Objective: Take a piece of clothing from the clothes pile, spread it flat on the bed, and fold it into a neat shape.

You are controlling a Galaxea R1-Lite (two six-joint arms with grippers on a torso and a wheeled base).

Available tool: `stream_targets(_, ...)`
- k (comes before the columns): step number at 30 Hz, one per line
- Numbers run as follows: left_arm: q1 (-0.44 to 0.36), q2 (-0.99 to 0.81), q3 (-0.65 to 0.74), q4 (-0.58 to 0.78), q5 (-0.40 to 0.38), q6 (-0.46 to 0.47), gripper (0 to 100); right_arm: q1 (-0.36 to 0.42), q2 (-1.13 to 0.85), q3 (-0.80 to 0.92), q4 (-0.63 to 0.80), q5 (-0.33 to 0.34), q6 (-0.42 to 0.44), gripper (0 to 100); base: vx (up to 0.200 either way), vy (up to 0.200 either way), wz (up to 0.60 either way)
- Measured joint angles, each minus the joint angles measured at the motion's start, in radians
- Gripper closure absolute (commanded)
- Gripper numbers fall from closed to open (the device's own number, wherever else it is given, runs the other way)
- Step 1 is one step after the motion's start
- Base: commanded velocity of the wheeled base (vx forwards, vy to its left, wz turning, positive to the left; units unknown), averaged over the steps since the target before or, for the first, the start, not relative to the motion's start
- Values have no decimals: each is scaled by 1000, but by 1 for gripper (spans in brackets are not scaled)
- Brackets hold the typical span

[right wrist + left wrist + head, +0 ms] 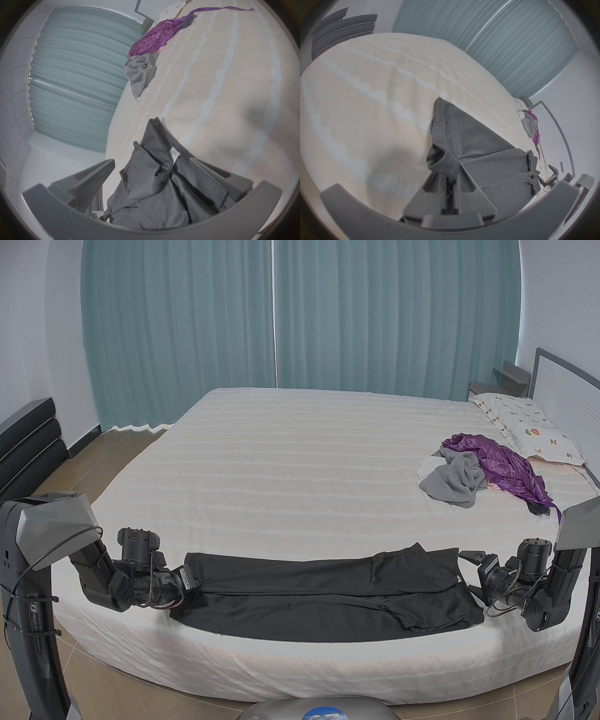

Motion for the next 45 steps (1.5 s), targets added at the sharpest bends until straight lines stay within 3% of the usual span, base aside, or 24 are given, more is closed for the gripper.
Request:
stream_targets(42, 0, -10, 0, -1, 0, -19, 100, 0, 0, 0, 0, 1, 0, 0, 0, 0, 0)
stream_targets(45, 0, -10, -2, -1, 0, -19, 100, 0, 0, 0, 0, 0, 0, 0, -200, 0, 0)
